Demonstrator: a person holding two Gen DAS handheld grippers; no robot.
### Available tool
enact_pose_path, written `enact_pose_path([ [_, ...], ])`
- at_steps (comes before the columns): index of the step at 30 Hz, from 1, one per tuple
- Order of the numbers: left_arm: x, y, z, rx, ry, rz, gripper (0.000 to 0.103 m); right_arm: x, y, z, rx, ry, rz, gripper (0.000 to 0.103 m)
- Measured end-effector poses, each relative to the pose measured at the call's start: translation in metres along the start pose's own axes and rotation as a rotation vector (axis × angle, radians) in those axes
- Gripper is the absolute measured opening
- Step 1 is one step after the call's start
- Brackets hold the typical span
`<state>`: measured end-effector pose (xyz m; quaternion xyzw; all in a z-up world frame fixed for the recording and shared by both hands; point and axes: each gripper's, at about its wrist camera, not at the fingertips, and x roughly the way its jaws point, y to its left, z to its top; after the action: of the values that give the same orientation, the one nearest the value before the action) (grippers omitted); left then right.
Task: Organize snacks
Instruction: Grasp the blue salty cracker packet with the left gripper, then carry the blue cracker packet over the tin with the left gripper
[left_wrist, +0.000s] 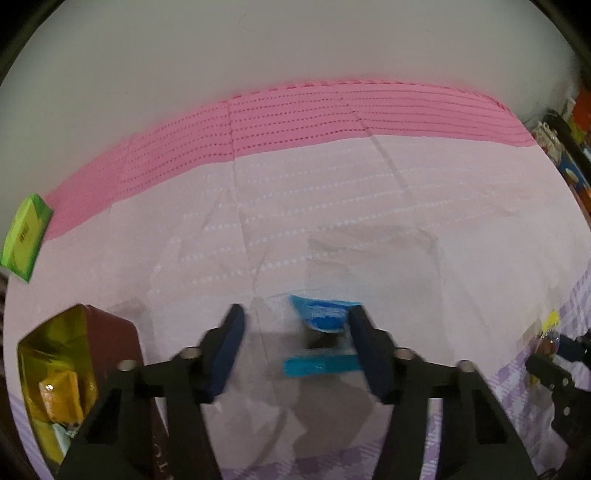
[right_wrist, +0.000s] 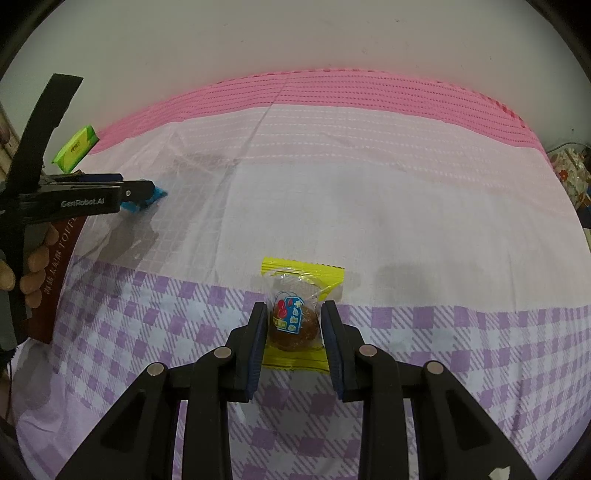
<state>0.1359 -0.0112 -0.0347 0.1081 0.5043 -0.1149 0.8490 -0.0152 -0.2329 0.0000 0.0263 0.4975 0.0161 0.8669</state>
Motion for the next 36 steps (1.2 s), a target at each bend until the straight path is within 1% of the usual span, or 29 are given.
enact_pose_path([
  [2,0.004,-0.001,-0.002,-0.008,0.023,-0.002,0.034,0.0,0.0,0.0,0.001,0.0,0.0,0.028],
  [8,-0.004,-0.007,-0.011,0.019,0.01,0.024,0.03,0.0,0.0,0.0,0.001,0.001,-0.003,0.028],
  [10,-0.008,-0.008,-0.015,0.018,0.012,0.028,0.03,0.0,0.0,0.0,0.0,0.001,-0.003,0.028],
  [22,-0.04,-0.013,-0.035,0.009,-0.003,0.0,0.029,0.001,0.004,0.0,-0.012,0.004,-0.033,0.029],
  [27,-0.063,-0.008,-0.042,-0.029,-0.043,0.003,0.029,0.001,0.007,0.0,-0.025,0.007,-0.048,0.029],
  [32,-0.087,-0.004,-0.048,-0.037,-0.088,0.022,0.03,0.001,0.01,0.0,-0.029,0.007,-0.061,0.029],
  [36,-0.099,0.008,-0.051,-0.077,-0.087,0.009,0.03,0.002,0.012,0.0,-0.031,0.005,-0.065,0.029],
])
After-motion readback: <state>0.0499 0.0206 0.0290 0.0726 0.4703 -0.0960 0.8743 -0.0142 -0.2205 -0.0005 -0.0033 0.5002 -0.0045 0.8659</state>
